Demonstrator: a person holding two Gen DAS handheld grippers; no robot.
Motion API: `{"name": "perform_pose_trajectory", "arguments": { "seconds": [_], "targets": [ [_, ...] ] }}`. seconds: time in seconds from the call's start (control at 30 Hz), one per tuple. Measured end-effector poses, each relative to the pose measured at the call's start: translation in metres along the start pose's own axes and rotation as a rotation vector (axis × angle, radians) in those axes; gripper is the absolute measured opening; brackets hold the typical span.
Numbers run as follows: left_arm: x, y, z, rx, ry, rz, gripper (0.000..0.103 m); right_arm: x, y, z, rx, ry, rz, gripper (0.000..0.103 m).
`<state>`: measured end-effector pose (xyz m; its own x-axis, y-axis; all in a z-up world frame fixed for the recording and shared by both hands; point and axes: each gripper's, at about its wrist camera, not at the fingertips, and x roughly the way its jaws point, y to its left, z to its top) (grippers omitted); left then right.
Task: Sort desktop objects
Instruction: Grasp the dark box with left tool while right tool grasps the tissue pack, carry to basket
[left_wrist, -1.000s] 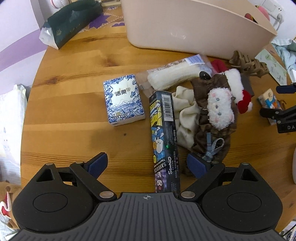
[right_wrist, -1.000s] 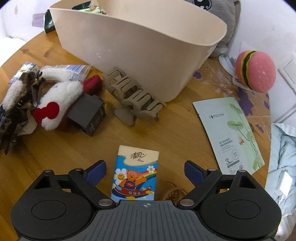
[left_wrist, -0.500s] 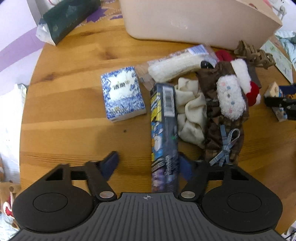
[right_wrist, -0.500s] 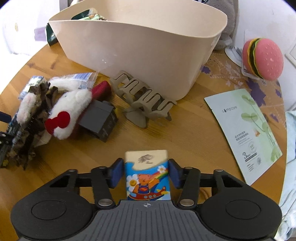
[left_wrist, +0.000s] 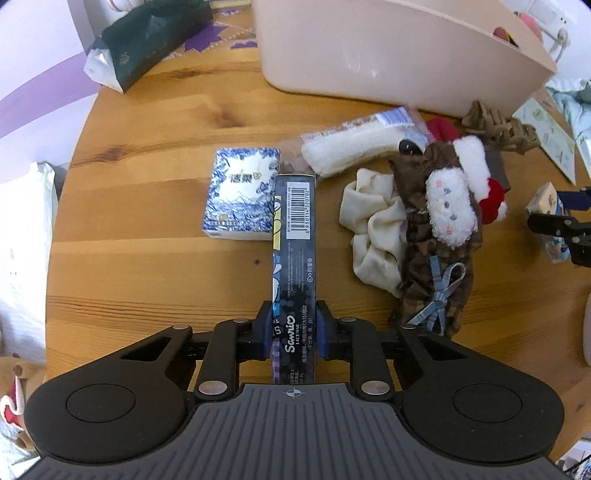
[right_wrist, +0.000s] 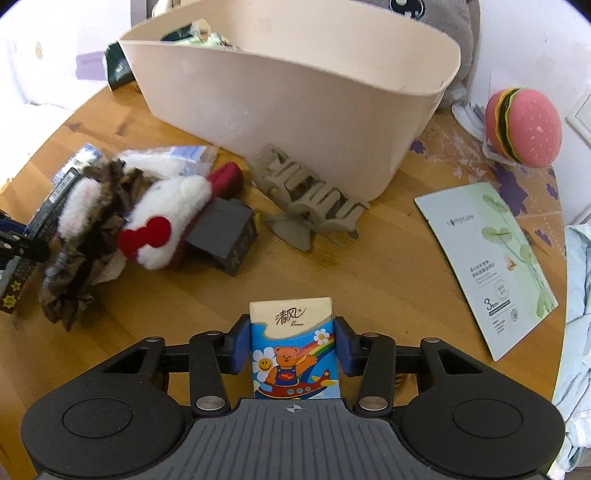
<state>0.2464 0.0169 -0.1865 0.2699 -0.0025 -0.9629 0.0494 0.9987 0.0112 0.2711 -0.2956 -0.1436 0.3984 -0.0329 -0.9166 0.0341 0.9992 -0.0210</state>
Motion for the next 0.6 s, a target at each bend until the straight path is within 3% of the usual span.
{"name": "perform_pose_trajectory", "arguments": {
  "seconds": [0.6],
  "targets": [
    [-0.056,0.016,0.017,-0.040,-0.138,-0.052,0.023,-0.075,-0.002,0.019,-0.013,-0.192,0.005,0.044]
  ]
}}
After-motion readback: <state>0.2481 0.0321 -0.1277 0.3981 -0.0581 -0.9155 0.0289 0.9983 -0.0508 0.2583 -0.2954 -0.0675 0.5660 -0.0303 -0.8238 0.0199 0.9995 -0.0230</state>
